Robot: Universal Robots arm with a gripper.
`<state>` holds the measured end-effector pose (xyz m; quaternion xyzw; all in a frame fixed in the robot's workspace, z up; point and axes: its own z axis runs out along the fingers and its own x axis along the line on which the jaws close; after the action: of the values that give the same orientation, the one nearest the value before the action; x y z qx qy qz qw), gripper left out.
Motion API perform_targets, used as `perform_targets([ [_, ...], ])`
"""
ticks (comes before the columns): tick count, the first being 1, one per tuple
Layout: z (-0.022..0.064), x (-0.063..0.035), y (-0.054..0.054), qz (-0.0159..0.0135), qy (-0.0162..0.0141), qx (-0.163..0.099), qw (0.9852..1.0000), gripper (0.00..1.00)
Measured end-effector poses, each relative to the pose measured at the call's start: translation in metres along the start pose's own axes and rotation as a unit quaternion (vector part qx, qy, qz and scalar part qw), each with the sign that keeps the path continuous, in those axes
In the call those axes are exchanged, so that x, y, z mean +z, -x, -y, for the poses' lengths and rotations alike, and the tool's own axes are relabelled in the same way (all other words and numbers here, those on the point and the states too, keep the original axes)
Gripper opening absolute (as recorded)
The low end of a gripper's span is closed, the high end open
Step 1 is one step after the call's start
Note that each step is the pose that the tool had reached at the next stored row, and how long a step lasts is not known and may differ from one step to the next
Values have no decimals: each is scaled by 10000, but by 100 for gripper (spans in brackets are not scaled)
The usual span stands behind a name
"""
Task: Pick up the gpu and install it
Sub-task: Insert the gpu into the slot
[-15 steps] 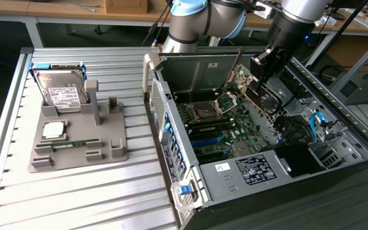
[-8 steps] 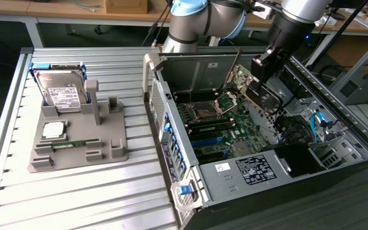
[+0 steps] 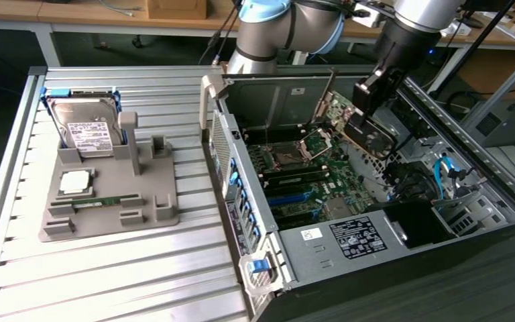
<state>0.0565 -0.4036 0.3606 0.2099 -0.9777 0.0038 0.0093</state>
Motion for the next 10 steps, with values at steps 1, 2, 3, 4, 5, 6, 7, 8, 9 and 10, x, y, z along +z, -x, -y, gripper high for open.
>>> perform_targets([
  [1, 0, 0, 0, 0, -1, -24, 10000, 27],
  [2, 0, 0, 0, 0, -1, -48, 10000, 27],
  [3, 0, 0, 0, 0, -2, -75, 10000, 27],
  [4, 0, 0, 0, 0, -2, -101, 9999, 27],
  [5, 0, 0, 0, 0, -3, -131, 9999, 27],
  [6, 0, 0, 0, 1, -3, -163, 9999, 27],
  [7, 0, 0, 0, 1, -4, -201, 9998, 27],
  [8, 0, 0, 0, 1, -5, -243, 9997, 27],
  [9, 0, 0, 0, 1, -6, -299, 9996, 27],
  [10, 0, 0, 0, 1, -7, -364, 9993, 27],
])
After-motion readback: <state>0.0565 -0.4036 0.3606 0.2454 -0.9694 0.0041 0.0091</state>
